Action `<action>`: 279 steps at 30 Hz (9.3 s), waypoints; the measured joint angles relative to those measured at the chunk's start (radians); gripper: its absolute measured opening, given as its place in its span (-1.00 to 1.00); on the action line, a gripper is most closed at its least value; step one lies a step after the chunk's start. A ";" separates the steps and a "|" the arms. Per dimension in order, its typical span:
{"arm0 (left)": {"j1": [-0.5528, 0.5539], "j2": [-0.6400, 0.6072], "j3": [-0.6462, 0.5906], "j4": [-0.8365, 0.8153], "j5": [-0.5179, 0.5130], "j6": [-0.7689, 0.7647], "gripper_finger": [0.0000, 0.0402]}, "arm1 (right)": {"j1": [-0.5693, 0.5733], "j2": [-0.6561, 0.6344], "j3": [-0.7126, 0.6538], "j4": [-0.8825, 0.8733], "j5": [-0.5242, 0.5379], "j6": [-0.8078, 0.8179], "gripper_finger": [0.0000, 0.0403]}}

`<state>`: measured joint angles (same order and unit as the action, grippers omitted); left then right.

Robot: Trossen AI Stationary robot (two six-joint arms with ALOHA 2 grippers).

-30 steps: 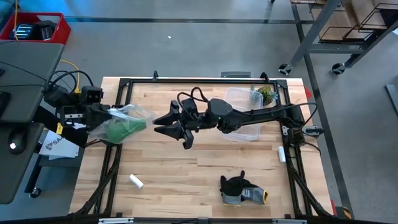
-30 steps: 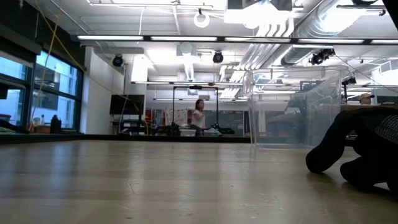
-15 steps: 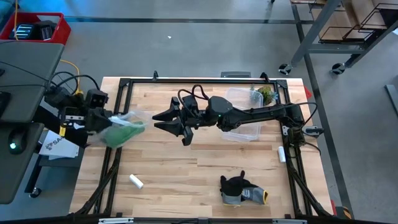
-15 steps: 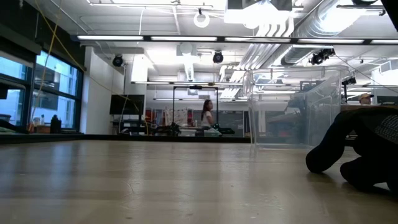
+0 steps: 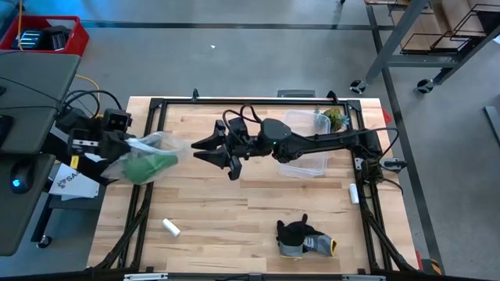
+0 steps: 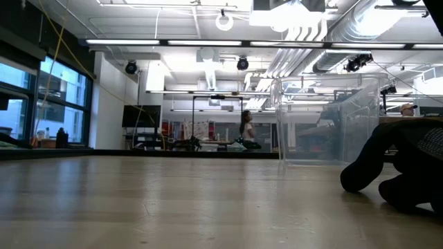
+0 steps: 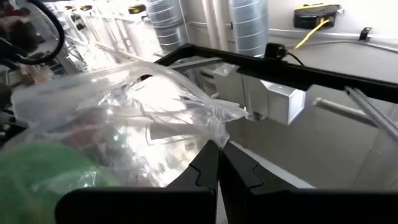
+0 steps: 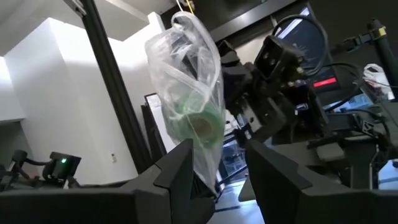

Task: Roll bandage
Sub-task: Put the green bandage into the transparent zip bag, then close the transparent zip bag

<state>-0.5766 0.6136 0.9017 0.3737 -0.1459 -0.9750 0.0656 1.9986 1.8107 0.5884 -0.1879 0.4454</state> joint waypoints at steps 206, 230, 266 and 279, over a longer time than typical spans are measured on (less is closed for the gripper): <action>0.295 0.597 0.600 -1.411 -0.047 0.930 -1.00 | 0.069 -0.226 -0.001 -0.881 0.247 -0.293 -0.31; 0.367 0.733 0.641 -1.300 -0.135 1.067 -1.00 | 0.095 -0.216 0.000 -1.093 0.409 -0.402 -0.31; 0.367 0.627 0.642 -1.267 -0.166 1.021 -1.00 | 0.099 -0.214 0.000 -1.156 0.441 -0.347 -1.00; 0.378 0.616 0.633 -1.265 -0.074 0.877 -0.81 | 0.093 -0.216 0.000 -1.130 0.439 -0.341 -1.00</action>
<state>-0.1984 1.2293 1.5349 -0.8914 -0.2197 -0.0978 0.1590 1.7828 1.8107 -0.5415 0.2508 0.1047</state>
